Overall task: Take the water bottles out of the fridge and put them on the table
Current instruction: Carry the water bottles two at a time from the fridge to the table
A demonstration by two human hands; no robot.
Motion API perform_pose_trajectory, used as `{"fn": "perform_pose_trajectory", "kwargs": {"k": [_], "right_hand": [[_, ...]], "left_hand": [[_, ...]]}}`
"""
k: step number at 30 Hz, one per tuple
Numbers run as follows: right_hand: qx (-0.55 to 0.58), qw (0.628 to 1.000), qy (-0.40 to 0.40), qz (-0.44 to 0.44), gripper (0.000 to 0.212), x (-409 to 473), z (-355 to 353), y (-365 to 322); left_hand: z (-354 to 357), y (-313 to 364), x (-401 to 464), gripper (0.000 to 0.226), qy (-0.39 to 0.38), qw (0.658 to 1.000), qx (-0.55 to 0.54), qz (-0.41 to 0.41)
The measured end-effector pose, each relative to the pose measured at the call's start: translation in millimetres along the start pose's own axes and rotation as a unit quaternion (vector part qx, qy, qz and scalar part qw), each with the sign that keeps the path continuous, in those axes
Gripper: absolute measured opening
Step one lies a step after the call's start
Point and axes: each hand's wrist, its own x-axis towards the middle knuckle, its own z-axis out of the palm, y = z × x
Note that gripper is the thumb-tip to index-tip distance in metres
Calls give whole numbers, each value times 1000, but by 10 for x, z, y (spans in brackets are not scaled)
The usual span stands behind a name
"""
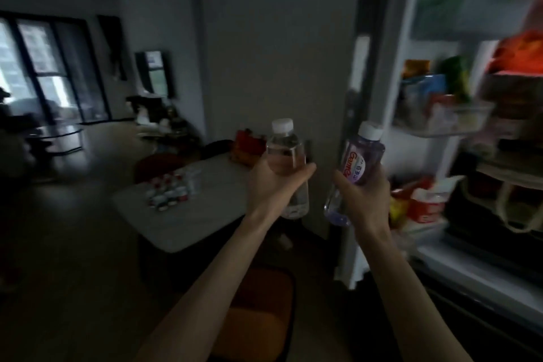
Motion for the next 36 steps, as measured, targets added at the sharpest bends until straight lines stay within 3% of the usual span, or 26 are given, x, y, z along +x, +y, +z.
{"fn": "perform_pose_trajectory", "kwargs": {"k": [6,10,17,23,28,31,36], "right_hand": [[47,994,-83,51,49,-487,1503,89],[50,990,-115,62,52,-591,2356,198],[66,990,-103,67,49,-256,3606,492],[103,988,-93,73,43,430,4877,692],[98,988,-108,51,44,765,5918,836],[86,989,-110,40,56,947,6505,1032],[57,996,-62,21,58,1202,7378,1365]], "left_hand": [[-1524,-404,141,25,53,997,47,-33],[-2224,-631,384,12,82,993,73,-54],[-3006,-1148,1210,10,108,990,69,-60],[-3679,-1593,2339,29,125,984,108,-68],[-4269,-1914,3250,38,123,985,95,-76],[-4556,-2229,3792,44,110,988,83,-73],[-4990,-2838,4679,44,41,995,76,-52]]}}
